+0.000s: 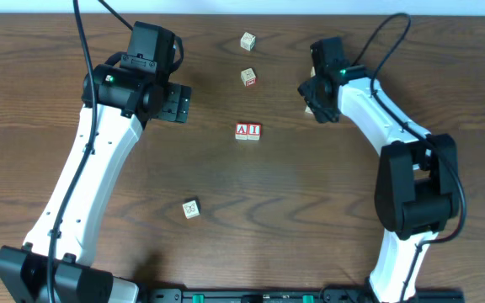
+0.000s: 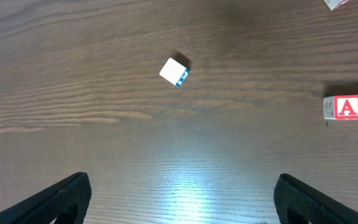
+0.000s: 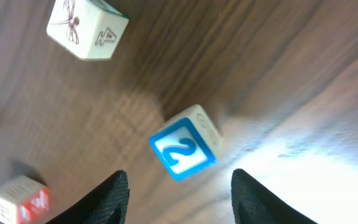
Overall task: Spell out Ai2
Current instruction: 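Lift the '2' block with the right gripper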
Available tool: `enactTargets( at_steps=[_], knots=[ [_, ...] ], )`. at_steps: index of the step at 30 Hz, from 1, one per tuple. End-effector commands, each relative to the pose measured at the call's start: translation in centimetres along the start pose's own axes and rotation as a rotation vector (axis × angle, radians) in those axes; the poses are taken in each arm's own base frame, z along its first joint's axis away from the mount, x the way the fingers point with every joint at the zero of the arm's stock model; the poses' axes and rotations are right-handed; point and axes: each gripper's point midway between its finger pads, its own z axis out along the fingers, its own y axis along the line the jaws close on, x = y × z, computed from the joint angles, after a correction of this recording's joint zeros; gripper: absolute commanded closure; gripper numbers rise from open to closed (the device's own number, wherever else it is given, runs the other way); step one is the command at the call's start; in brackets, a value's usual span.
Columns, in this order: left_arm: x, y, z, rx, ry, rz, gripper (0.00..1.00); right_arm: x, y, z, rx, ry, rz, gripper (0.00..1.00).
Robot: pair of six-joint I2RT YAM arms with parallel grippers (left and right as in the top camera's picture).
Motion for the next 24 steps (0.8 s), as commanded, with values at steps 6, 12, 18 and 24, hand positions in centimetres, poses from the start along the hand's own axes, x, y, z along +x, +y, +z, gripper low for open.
enactTargets(
  at_steps=[6, 12, 18, 24],
  knots=[
    [0.1, 0.2, 0.2, -0.017, 0.007, 0.011, 0.05, -1.4, 0.0, -1.3, 0.029, 0.005, -0.426, 0.42],
    [0.1, 0.2, 0.2, -0.017, 0.007, 0.011, 0.05, -1.7, -1.2, 0.0, 0.066, 0.027, -0.492, 0.41],
    [0.1, 0.2, 0.2, -0.017, 0.007, 0.011, 0.05, -1.3, -1.1, 1.0, 0.051, 0.055, -0.508, 0.41],
    [0.1, 0.2, 0.2, -0.017, 0.007, 0.011, 0.05, -1.1, -0.7, 1.5, 0.029, 0.06, -0.546, 0.4]
  ],
)
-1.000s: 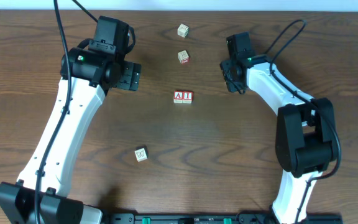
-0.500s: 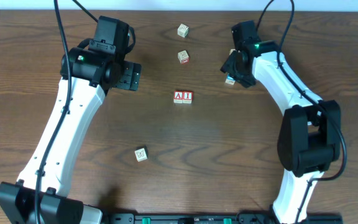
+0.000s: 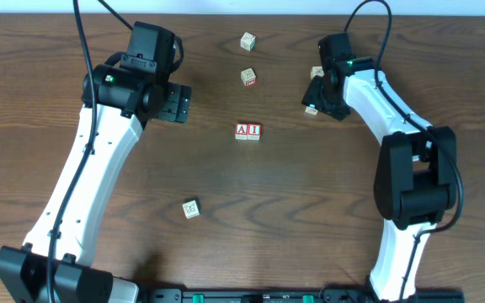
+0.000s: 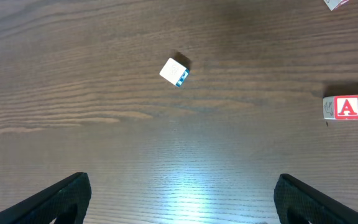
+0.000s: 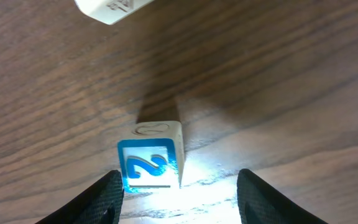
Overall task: Spell out Ai2
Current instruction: 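Lift the '2' block with the right gripper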
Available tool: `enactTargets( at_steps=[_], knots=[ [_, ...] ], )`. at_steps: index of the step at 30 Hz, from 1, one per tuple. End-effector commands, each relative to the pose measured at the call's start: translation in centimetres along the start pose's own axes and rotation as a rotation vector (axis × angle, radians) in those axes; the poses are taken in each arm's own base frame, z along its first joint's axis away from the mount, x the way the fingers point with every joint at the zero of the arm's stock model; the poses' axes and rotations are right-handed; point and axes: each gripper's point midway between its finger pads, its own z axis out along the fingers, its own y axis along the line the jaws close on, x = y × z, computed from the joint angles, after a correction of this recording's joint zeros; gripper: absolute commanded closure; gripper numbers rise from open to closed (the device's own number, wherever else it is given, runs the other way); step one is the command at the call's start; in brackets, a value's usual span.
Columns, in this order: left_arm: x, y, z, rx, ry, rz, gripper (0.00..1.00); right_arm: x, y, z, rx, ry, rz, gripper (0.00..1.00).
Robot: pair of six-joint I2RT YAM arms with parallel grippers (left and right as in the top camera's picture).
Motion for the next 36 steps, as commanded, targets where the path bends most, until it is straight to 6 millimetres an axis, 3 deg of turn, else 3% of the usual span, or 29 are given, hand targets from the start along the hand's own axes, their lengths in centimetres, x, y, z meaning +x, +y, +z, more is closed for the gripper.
enactTargets(
  at_steps=[1, 11, 18, 23, 27, 33, 36],
  knots=[
    [0.1, 0.2, 0.2, -0.017, 0.007, 0.011, 0.04, -0.6, 0.5, 0.0, -0.021, -0.012, -0.046, 0.4],
    [0.1, 0.2, 0.2, -0.017, 0.007, 0.011, 0.05, -0.1, 0.4, 1.3, -0.01, 0.011, -0.07, 0.43],
    [0.1, 0.2, 0.2, -0.017, 0.007, 0.011, 0.05, 0.1, 0.7, 2.0, -0.012, 0.012, -0.104, 0.63],
    [0.1, 0.2, 0.2, -0.017, 0.007, 0.011, 0.05, 0.1, 0.6, 2.0, 0.002, 0.001, -0.159, 0.64],
    [0.1, 0.2, 0.2, -0.017, 0.007, 0.011, 0.05, 0.0, 0.7, 2.0, 0.006, -0.003, -0.197, 0.75],
    [0.1, 0.2, 0.2, -0.017, 0.007, 0.011, 0.05, 1.9, 2.2, 1.9, -0.031, 0.038, -0.389, 0.71],
    [0.1, 0.2, 0.2, -0.017, 0.007, 0.011, 0.05, 3.7, 2.4, 1.8, -0.017, 0.09, -0.541, 0.71]
  ],
)
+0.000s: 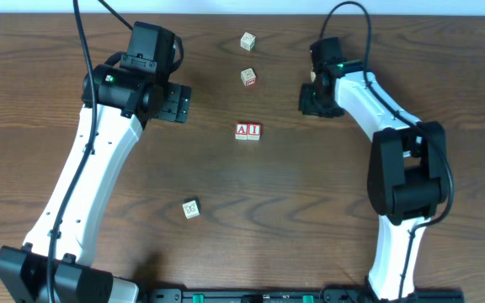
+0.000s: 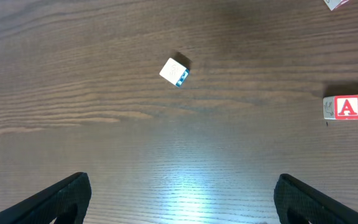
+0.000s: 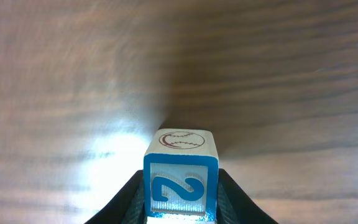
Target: Spell out Ai2
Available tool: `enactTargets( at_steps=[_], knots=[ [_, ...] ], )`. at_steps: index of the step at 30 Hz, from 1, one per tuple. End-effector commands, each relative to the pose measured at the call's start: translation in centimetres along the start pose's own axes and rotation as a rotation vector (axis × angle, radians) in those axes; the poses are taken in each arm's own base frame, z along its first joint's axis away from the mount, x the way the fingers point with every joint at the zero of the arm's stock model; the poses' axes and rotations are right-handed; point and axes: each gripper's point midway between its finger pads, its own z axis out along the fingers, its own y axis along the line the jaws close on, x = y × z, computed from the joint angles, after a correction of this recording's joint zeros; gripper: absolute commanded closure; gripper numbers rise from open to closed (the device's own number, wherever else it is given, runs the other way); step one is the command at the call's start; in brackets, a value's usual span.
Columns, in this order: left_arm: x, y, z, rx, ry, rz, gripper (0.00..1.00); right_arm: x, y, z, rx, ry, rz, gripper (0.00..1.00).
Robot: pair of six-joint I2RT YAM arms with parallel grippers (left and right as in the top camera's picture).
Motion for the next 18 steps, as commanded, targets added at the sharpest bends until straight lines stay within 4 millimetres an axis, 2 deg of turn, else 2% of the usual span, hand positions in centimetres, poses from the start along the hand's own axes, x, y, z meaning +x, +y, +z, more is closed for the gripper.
enactTargets(
  at_steps=[1, 3, 7, 10, 15, 18],
  knots=[
    [0.1, 0.2, 0.2, -0.017, 0.007, 0.011, 0.05, 1.9, 1.9, 0.1, -0.018, 0.06, -0.245, 0.7],
    [0.1, 0.2, 0.2, -0.017, 0.007, 0.011, 0.05, 3.4, 2.9, 0.0, -0.061, 0.11, -0.367, 0.71],
    [0.1, 0.2, 0.2, -0.017, 0.007, 0.011, 0.05, 7.1, 5.4, -1.0, -0.253, 0.219, -0.62, 0.69],
    [0.1, 0.2, 0.2, -0.017, 0.007, 0.011, 0.05, 9.1, 6.0, -1.8, -0.363, 0.27, -0.763, 0.69],
    [0.1, 0.2, 0.2, -0.017, 0.007, 0.011, 0.04, 8.9, 5.2, -1.9, -0.39, 0.262, -0.839, 0.72],
    [0.1, 0.2, 0.2, -0.017, 0.007, 0.011, 0.05, 8.8, 4.9, -1.9, -0.388, 0.26, -0.831, 0.62]
  ],
)
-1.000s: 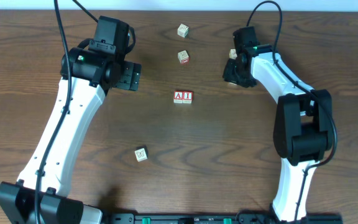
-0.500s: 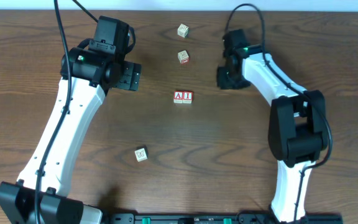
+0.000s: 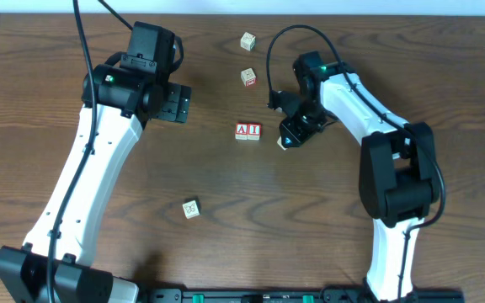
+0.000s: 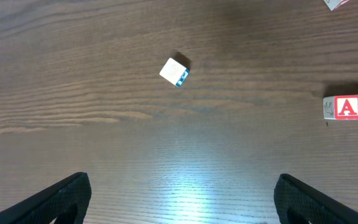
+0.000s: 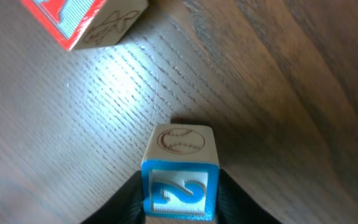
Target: Spell out Ai2
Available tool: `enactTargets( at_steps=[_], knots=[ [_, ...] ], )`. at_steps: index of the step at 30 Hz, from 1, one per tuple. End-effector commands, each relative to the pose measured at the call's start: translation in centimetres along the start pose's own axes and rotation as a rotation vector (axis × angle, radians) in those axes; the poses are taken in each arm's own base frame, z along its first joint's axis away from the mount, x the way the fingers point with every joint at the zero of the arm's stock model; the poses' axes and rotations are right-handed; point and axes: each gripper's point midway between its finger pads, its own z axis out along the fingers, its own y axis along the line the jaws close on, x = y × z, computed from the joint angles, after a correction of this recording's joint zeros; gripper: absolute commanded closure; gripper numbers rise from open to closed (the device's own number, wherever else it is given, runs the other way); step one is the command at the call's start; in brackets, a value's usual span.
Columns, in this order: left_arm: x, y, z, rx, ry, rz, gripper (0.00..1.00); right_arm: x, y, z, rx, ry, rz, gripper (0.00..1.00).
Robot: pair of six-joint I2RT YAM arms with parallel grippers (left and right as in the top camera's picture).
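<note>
Two red-lettered blocks, A (image 3: 242, 130) and I (image 3: 254, 130), sit side by side mid-table; the A block (image 4: 348, 107) also shows at the right edge of the left wrist view. My right gripper (image 3: 290, 135) is shut on the blue 2 block (image 5: 180, 182), a baseball drawing on its upper face, just right of the I block. A corner of a red-lettered block (image 5: 86, 22) shows top left in the right wrist view. My left gripper (image 4: 179, 199) is open over bare table, left of the pair.
A red-marked block (image 3: 248, 77) and a pale block (image 3: 247, 40) lie at the back centre. A pale block with blue trim (image 3: 191, 209) lies toward the front left, and it shows as the small white-and-blue block (image 4: 174, 71) in the left wrist view.
My right gripper, shut on the 2 block, has moved from the back right toward the front-left, now just right of the I block. The left arm has not moved.
My right gripper was open above the 2 block at the back right, next to a 4 block. Then it straddled the block, and later was shut on it. Now it holds the block beside the A and I pair. The left arm stayed still.
</note>
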Motion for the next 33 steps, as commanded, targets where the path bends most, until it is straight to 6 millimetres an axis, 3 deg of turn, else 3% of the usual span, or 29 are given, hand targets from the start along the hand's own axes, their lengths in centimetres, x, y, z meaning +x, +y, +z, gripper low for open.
enactTargets(
  at_steps=[1, 4, 6, 9, 18, 20, 25, 27, 28, 29, 31, 33],
  knots=[
    [0.2, 0.2, 0.2, -0.017, 0.008, 0.011, 0.05, 0.2, -0.2, 0.2, -0.036, -0.009, -0.058, 0.6],
    [0.2, 0.2, 0.2, -0.017, 0.008, 0.011, 0.05, 0.5, -0.7, 0.2, -0.009, 0.005, -0.051, 0.6],
    [0.2, 0.2, 0.2, -0.017, 0.008, 0.011, 0.05, 0.8, -1.1, 0.2, 0.018, 0.023, -0.041, 0.51],
    [0.2, 0.2, 0.2, -0.017, 0.008, 0.011, 0.05, 1.0, -1.1, -0.1, 0.024, 0.029, -0.032, 0.48],
    [0.2, 0.2, 0.2, -0.017, 0.008, 0.011, 0.05, 0.6, -0.3, -4.2, 0.076, -0.031, 0.018, 0.4],
    [0.2, 0.2, 0.2, -0.017, 0.008, 0.011, 0.04, 0.3, 0.0, -5.3, 0.093, -0.058, 0.083, 0.31],
    [0.2, 0.2, 0.2, -0.017, 0.008, 0.011, 0.05, -0.8, 0.4, -8.7, 0.182, -0.175, 0.445, 0.29],
    [0.2, 0.2, 0.2, -0.017, 0.008, 0.011, 0.05, -0.5, 0.5, -9.5, 0.212, -0.212, 0.749, 0.3],
    [0.2, 0.2, 0.2, -0.017, 0.008, 0.011, 0.05, 0.1, 0.7, -9.4, 0.228, -0.212, 0.955, 0.3],
    [0.2, 0.2, 0.2, -0.017, 0.008, 0.011, 0.05, 0.7, 1.1, -9.2, 0.232, -0.205, 1.094, 0.38],
    [0.2, 0.2, 0.2, -0.017, 0.008, 0.011, 0.05, 0.8, 1.7, -8.4, 0.225, -0.209, 1.24, 0.45],
    [0.2, 0.2, 0.2, -0.017, 0.008, 0.011, 0.05, -0.4, 2.2, -7.8, 0.196, -0.249, 1.299, 0.47]
  ],
)
